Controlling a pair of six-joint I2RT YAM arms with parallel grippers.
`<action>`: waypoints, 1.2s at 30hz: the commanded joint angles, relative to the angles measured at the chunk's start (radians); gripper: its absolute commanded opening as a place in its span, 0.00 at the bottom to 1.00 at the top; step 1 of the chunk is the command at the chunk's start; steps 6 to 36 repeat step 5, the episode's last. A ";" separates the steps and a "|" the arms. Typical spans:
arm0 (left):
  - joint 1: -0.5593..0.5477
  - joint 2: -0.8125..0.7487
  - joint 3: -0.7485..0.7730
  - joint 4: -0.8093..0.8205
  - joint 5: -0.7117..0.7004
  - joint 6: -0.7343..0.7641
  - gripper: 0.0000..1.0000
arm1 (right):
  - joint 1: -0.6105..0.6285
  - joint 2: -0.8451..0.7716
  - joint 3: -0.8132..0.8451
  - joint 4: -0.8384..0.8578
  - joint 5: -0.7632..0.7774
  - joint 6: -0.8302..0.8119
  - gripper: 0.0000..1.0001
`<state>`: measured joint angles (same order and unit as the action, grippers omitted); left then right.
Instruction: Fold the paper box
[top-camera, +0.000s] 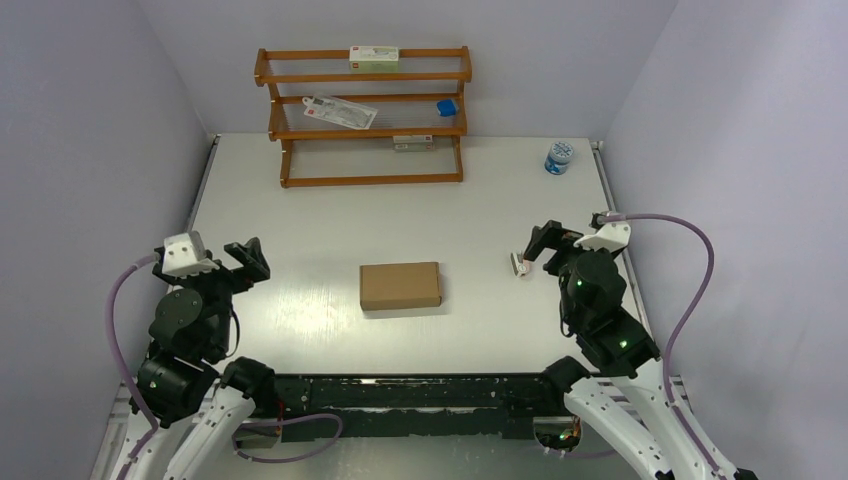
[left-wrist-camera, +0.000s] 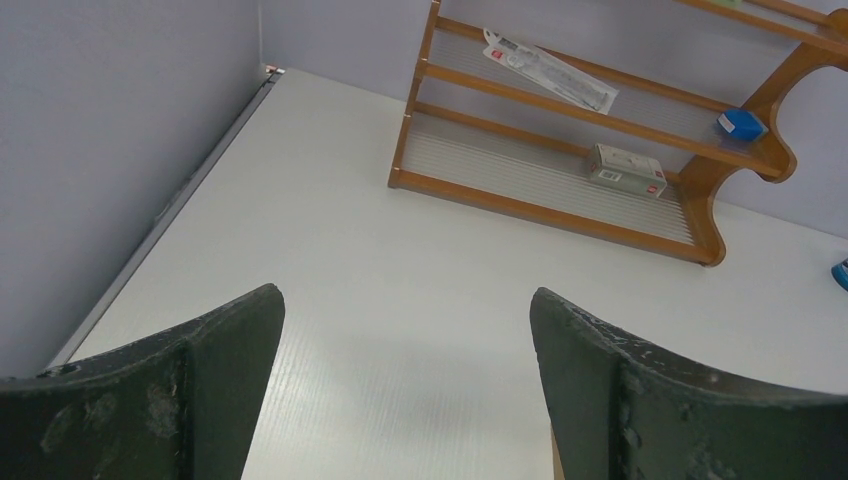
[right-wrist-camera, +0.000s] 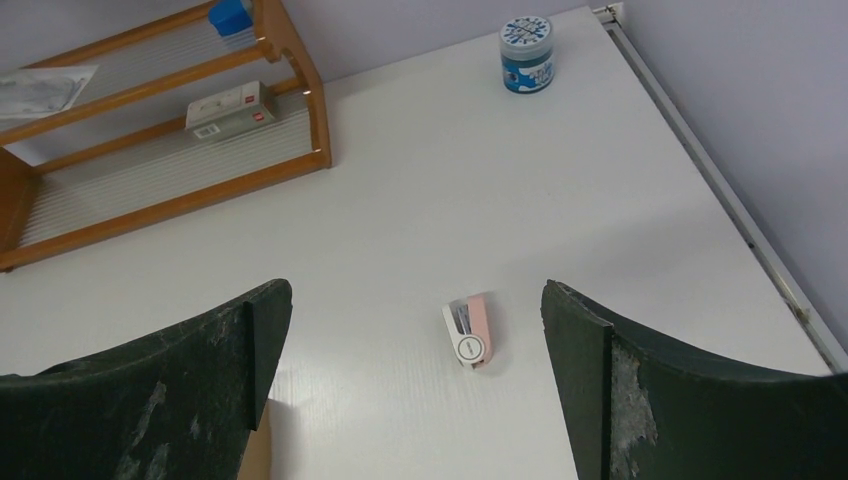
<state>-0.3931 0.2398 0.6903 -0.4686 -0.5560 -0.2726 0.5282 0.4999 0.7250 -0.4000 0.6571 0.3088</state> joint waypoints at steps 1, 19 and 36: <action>-0.003 0.003 -0.010 0.029 -0.001 0.021 0.97 | -0.002 -0.001 -0.012 0.027 -0.011 -0.009 1.00; -0.003 0.010 -0.011 0.030 0.004 0.023 0.97 | -0.003 -0.006 -0.015 0.042 -0.032 -0.022 1.00; -0.003 0.010 -0.011 0.030 0.004 0.023 0.97 | -0.003 -0.006 -0.015 0.042 -0.032 -0.022 1.00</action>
